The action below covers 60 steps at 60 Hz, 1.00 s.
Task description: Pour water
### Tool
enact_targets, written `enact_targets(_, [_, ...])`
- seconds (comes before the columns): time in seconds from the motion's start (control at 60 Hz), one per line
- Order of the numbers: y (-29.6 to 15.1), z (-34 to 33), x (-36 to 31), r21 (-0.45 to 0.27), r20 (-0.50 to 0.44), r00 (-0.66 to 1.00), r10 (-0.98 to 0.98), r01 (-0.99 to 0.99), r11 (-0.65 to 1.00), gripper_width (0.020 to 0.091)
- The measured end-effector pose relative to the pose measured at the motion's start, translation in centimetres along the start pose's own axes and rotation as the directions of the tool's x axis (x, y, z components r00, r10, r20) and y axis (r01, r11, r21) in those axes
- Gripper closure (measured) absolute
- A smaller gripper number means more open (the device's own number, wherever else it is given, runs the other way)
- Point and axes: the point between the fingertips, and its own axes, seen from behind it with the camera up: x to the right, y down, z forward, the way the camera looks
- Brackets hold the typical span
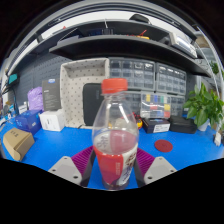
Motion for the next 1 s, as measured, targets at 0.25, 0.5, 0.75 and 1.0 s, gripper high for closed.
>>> enact_targets(0.25, [-0.4,0.0,-0.3,0.072,0.079,0.997,0.003,-0.009,0.997,0.0631])
enact_targets(0.5, [-0.5,0.5,-0.9,0.055,0.116,0.993,-0.011,0.005,0.998,0.0647])
enact_targets(0.75, [-3.5,3.5,-8.5,-0.069,0.235,0.931,0.278,-0.269,0.961,0.0648])
enact_targets(1.0, [-6.7,7.6,-12.4,-0.294,0.164,0.497,0.852,-0.800,0.523,0.0648])
